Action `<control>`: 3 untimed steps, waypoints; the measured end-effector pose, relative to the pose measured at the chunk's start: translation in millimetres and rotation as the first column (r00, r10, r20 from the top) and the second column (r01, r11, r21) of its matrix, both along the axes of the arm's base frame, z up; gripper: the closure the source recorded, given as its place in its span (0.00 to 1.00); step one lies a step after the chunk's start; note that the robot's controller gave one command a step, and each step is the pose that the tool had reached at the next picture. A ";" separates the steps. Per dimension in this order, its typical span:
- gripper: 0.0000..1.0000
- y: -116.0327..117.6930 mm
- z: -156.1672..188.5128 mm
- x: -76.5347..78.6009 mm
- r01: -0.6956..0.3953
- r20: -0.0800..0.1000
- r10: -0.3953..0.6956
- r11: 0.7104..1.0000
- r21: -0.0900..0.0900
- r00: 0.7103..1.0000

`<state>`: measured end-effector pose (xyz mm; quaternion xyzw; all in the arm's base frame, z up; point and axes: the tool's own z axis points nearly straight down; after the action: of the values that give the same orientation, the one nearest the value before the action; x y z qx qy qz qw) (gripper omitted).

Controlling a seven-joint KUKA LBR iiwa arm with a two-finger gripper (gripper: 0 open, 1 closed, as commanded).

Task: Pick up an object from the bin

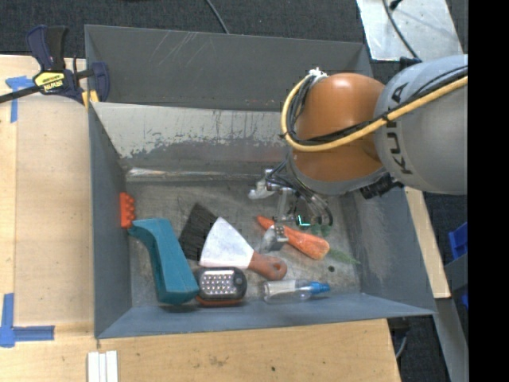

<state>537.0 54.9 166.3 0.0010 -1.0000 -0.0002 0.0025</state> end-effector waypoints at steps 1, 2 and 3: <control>0.00 -0.2 3.8 1.9 0.001 0.008 -0.001 1.000 0.000 1.000; 0.00 -6.3 -4.6 20.7 -0.121 0.010 0.121 0.993 0.000 0.993; 0.00 -55.6 -23.1 49.0 -0.426 0.011 0.426 0.905 -0.001 0.905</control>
Offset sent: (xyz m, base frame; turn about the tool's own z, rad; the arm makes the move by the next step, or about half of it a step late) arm 0.0632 -0.0301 -0.0319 -0.3772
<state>586.1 -0.7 143.2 0.2193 -0.9756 -0.0002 -0.0029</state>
